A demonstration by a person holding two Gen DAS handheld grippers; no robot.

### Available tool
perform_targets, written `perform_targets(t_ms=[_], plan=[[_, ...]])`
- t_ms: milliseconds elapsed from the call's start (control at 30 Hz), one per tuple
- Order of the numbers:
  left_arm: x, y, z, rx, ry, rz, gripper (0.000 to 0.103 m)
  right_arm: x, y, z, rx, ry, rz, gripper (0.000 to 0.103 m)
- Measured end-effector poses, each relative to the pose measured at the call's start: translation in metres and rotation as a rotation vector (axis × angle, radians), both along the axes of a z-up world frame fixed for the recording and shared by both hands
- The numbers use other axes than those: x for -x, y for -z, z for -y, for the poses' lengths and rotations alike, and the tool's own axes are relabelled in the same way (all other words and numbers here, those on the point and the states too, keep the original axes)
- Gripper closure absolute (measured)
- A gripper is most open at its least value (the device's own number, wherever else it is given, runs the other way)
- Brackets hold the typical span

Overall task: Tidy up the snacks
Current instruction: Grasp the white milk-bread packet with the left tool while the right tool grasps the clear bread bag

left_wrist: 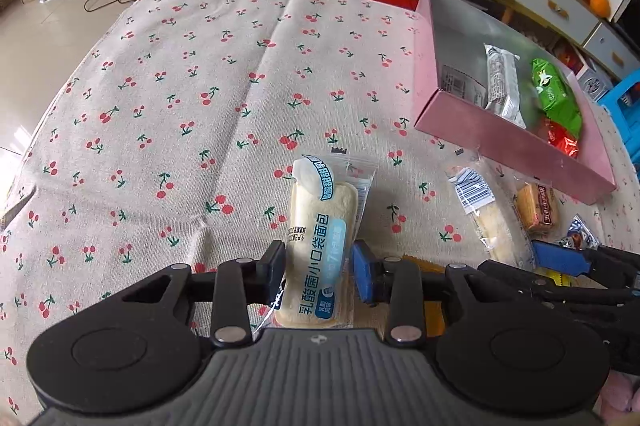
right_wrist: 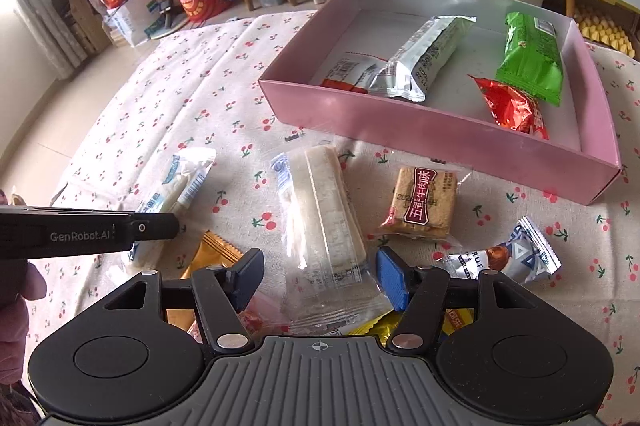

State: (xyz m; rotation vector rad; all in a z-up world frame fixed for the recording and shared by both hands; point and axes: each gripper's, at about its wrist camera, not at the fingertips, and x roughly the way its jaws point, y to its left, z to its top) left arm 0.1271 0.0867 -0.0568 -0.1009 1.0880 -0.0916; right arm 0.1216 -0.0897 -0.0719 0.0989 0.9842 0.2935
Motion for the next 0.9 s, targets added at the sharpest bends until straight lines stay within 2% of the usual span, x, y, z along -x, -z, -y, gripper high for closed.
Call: perform_targets(t_ms=[333,400,467,533,600,900], plan=[[-0.002,0.003,0.005,-0.023,0.003,-0.009,0.063,-0.004,0.006,-0.008,0.019,0.014,0.059,0.041],[-0.002,0.003,0.005,-0.024,0.003,-0.009,0.063,-0.003,0.006,-0.014,0.066,0.001,0.075,0.056],[-0.002,0.003,0.005,-0.024,0.003,-0.010,0.063,-0.003,0.006,-0.018,0.102,-0.022,0.080,0.063],[-0.002,0.002,0.004,-0.013,0.002,-0.013,0.069,-0.004,0.004,-0.020,0.104,-0.029,0.065,0.065],[-0.001,0.001,0.003,-0.002,-0.002,-0.013,0.071,-0.004,0.004,-0.020,0.105,-0.029,0.055,0.065],[-0.001,-0.006,-0.003,0.058,-0.003,-0.012,0.074,-0.009,-0.011,-0.004,-0.030,0.029,0.020,0.066]])
